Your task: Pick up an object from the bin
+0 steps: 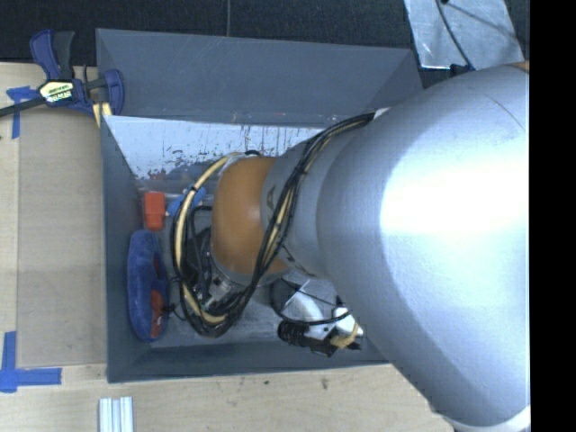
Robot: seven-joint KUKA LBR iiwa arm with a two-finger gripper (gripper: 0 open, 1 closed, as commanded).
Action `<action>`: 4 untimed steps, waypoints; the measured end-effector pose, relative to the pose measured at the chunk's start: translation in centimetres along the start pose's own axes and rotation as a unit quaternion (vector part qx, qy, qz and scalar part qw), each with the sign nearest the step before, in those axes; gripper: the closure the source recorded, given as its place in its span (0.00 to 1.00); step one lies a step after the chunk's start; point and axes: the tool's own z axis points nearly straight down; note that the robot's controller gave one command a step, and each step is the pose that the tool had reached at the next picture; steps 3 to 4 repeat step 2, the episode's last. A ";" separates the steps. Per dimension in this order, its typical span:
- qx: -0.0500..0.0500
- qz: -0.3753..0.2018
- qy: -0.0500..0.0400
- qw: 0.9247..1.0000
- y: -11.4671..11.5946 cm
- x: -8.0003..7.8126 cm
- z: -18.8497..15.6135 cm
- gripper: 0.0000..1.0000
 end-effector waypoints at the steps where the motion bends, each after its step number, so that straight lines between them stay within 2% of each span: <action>1: 0.002 -0.002 -0.014 1.000 -0.1 0.1 -4.3 1.00; 2: 0.001 -0.003 -0.014 1.000 -0.2 0.2 -9.4 1.00; 4: 0.001 -0.003 -0.014 1.000 -0.2 0.2 -9.4 1.00</action>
Offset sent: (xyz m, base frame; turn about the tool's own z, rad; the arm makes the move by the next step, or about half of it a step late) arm 0.0001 0.0001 0.0433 0.0000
